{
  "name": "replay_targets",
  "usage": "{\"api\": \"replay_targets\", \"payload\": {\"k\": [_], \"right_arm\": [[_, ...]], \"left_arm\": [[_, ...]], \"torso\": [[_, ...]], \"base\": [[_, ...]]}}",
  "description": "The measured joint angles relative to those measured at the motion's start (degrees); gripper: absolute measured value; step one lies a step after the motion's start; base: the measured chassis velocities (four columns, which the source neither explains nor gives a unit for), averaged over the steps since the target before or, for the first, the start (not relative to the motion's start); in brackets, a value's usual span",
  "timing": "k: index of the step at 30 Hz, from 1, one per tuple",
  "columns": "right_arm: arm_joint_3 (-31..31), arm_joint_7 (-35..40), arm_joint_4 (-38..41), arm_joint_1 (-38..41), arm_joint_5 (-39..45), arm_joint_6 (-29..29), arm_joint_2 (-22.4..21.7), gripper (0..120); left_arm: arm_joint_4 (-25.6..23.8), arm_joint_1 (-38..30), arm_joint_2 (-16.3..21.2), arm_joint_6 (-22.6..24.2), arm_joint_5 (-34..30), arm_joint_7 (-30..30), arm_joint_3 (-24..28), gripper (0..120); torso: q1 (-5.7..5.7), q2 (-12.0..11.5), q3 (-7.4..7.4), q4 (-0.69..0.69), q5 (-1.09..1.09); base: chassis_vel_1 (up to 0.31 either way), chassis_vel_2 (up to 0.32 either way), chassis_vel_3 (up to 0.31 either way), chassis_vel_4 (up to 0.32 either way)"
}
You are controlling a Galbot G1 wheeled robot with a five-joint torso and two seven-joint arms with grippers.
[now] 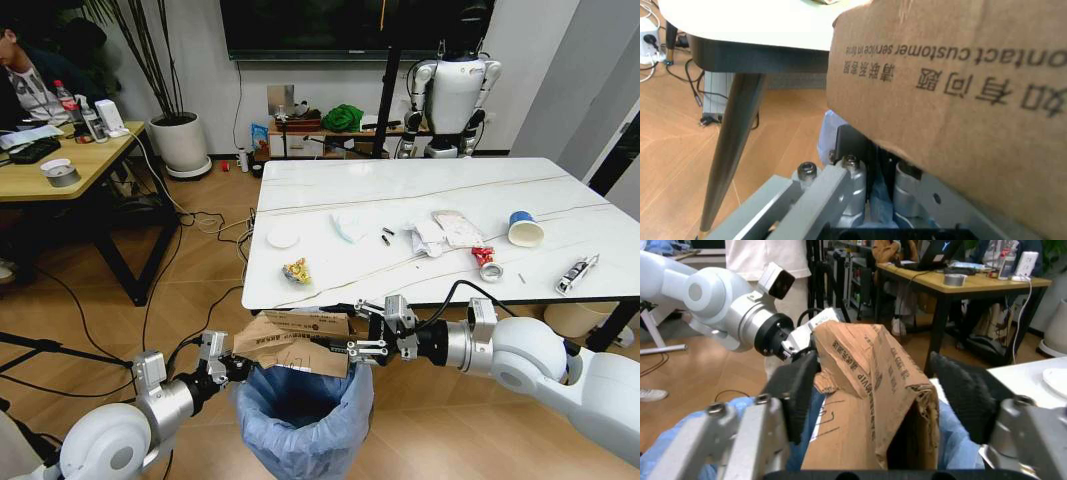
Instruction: Pick up the trash bin and place the trash from the table into it.
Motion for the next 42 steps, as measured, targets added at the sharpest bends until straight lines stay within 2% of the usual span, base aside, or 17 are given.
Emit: {"api": "replay_targets", "payload": {"k": [4,5,7,10,15,21,27,30,34,37,42], "right_arm": [[0.0,0.0,0.0,0.3,0.39,0.0,0.37,84],[0.0,0.0,0.0,0.3,0.39,0.0,0.37,84],[-0.16,0.0,-0.04,0.28,0.5,0.01,0.41,93],[-0.75,0.0,-0.12,0.13,0.43,-0.01,0.77,99],[-1.73,0.19,-1.03,0.35,0.29,-0.03,1.76,100],[-2.08,0.23,-1.25,1.62,0.48,-0.05,1.49,82],[-2.09,0.25,-1.76,1.88,0.04,-0.34,1.1,98],[-2.23,0.37,-2.12,2.15,-0.02,-0.6,1.17,98],[-2.72,0.62,-2.58,2.54,-0.1,-0.66,1.63,89],[-2.66,0.69,-2.8,2.58,-0.19,-0.58,1.69,98],[-1.29,0.77,-3.44,2.56,-0.03,-0.37,2.12,100]], "left_arm": [[0.24,0.09,0.01,0.01,0.0,-0.05,-0.05,0],[0.24,0.09,0.01,0.01,0.0,-0.05,-0.05,0],[0.35,-0.04,-0.01,0.03,-0.11,-0.1,-0.05,0],[0.38,-0.35,-0.12,0.05,-0.49,-0.29,-0.03,0],[0.21,-0.69,-0.12,0.13,-1.02,-0.52,0.0,0],[0.53,-0.63,0.11,0.22,-1.11,-0.59,-0.23,0],[0.6,-0.55,0.31,0.43,-1.19,-1.02,-0.58,0],[0.62,-0.91,0.33,0.46,-1.42,-1.0,-0.56,0],[0.78,-1.33,0.31,0.48,-1.45,-1.0,-0.19,0],[0.91,-1.07,0.62,0.52,-1.23,-1.0,-0.36,0],[1.12,-1.75,0.64,0.48,-2.31,-0.52,-2.09,0]], "torso": [[0.0,0.0,0.0,0.01,0.0],[0.0,0.0,0.0,0.01,0.0],[0.0,0.0,0.0,0.01,0.0],[0.0,0.0,0.0,0.0,-0.01],[0.0,0.0,0.0,0.01,0.0],[0.0,0.0,0.01,0.01,0.0],[0.0,0.0,0.01,0.0,0.0],[0.0,0.0,0.0,0.0,0.0],[0.0,0.0,0.01,0.01,0.0],[0.0,0.0,0.01,0.0,0.0],[0.0,0.0,0.0,0.02,0.0]], "base": [[0.0,0.0,0.0,0.0],[0.0,0.0,0.0,0.0],[0.0,0.0,0.0,0.0],[0.0,0.0,0.0,0.0],[0.0,0.0,0.0,0.0],[0.0,0.0,0.0,0.0],[0.0,0.0,0.0,0.0],[0.0,0.0,0.0,0.0],[0.0,0.0,0.0,0.0],[0.0,0.0,0.0,0.0],[0.0,0.0,0.0,0.0]]}}
